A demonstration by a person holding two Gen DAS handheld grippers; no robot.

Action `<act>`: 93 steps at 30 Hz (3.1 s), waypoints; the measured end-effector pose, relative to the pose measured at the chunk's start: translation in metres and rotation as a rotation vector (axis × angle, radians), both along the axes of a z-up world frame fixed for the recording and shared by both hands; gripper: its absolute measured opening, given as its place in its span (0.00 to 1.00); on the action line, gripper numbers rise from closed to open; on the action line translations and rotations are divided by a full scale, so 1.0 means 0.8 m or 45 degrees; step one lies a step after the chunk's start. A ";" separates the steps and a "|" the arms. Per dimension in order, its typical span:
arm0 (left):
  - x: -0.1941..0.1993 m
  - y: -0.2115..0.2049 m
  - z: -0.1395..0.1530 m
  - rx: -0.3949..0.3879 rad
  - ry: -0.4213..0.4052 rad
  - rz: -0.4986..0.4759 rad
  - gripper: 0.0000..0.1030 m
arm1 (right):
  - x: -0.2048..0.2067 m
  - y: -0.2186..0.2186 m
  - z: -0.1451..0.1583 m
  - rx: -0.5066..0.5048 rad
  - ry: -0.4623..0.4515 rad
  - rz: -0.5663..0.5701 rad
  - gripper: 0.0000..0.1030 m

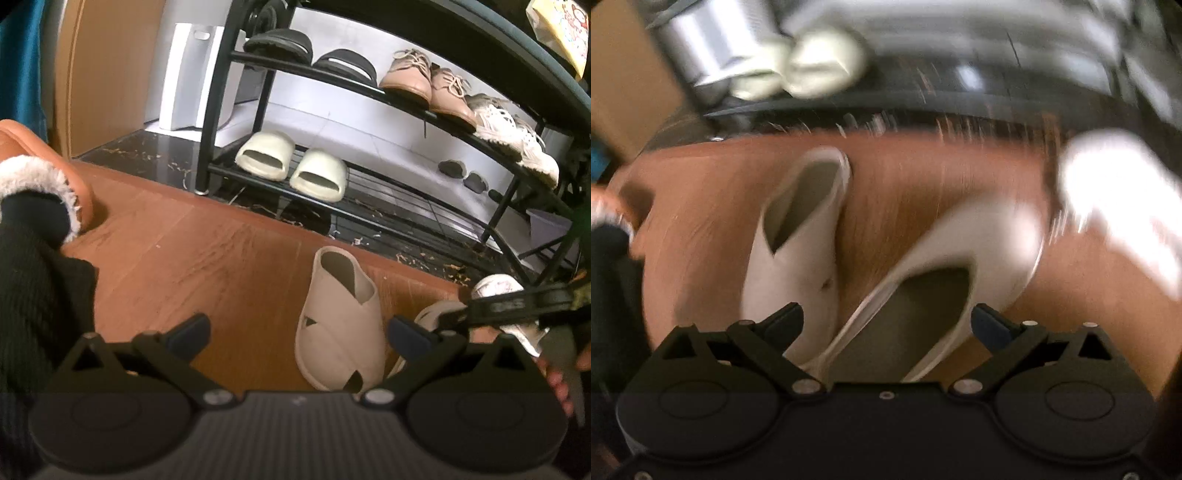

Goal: Organize scattered shoes
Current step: 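Grasp the other beige slipper by its strap with the right gripper, then lift and turn the beige slipper with the right gripper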

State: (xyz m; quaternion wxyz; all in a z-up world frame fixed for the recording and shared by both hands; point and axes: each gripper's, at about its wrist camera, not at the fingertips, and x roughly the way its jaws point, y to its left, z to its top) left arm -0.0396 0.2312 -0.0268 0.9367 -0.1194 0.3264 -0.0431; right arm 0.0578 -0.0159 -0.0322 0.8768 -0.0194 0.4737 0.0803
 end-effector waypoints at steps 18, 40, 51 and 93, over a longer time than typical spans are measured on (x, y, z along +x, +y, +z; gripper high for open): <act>0.006 -0.003 -0.010 0.067 0.072 0.030 0.99 | 0.065 -0.060 -0.068 -0.199 -0.075 0.526 1.00; 0.000 0.002 -0.007 0.045 0.048 0.042 0.99 | 0.012 -0.073 -0.032 -0.073 0.152 -0.060 0.74; 0.002 0.004 -0.006 0.034 0.057 0.052 0.99 | 0.016 -0.050 -0.027 -0.359 -0.076 0.672 1.00; 0.004 0.008 -0.006 -0.008 0.054 0.055 0.99 | -0.060 -0.176 -0.089 0.437 0.530 -1.274 1.00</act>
